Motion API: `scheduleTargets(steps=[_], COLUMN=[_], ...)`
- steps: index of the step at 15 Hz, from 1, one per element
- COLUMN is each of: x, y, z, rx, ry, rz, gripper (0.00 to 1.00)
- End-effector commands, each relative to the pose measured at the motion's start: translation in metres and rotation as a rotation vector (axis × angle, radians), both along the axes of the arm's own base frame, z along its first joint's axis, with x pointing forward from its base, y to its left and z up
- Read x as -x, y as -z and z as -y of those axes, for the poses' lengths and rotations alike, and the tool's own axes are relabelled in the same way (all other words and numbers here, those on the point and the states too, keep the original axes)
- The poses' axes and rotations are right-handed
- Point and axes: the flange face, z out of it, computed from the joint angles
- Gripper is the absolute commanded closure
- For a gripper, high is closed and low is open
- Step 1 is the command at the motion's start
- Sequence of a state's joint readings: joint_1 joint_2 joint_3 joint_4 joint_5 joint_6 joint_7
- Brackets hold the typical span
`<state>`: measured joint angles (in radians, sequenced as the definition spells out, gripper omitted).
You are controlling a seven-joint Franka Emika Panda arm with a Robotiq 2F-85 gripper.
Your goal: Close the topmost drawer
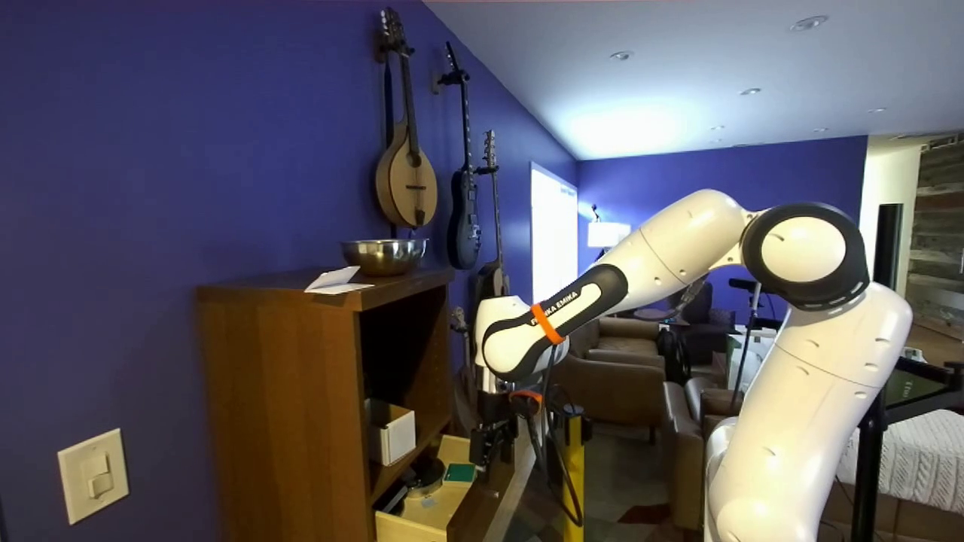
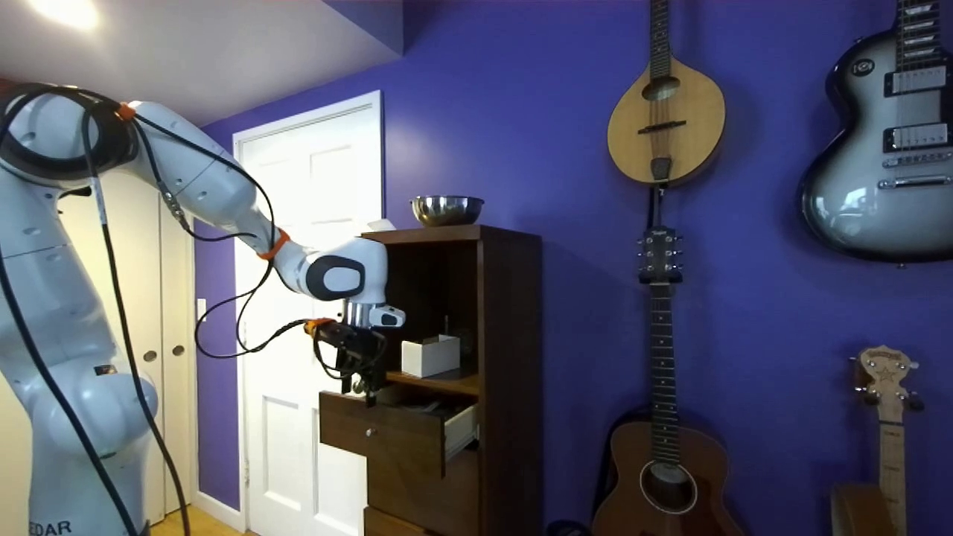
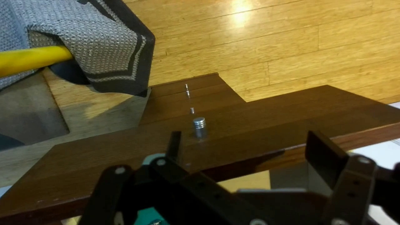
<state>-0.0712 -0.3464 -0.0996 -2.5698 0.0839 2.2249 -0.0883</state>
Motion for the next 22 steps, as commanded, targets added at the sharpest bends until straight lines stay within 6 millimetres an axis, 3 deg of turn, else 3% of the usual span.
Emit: scheduleTargets(steps=[1, 4, 9, 15, 22], x=[0.009, 0.019, 0.018, 0.006, 0.012], y=[0.01, 0.011, 0.017, 0.013, 0.025], z=[0.008, 0.015, 0.015, 0.017, 0.01], rx=[-0.018, -0.048, -0.055, 0.178, 0.111], ry=[-0.066, -0.118, -0.103, -0.177, -0.161], rz=[-0.065, -0.125, -0.133, 0.013, -0.007], gripper=[0.0, 0.0, 0.0, 0.0, 0.0])
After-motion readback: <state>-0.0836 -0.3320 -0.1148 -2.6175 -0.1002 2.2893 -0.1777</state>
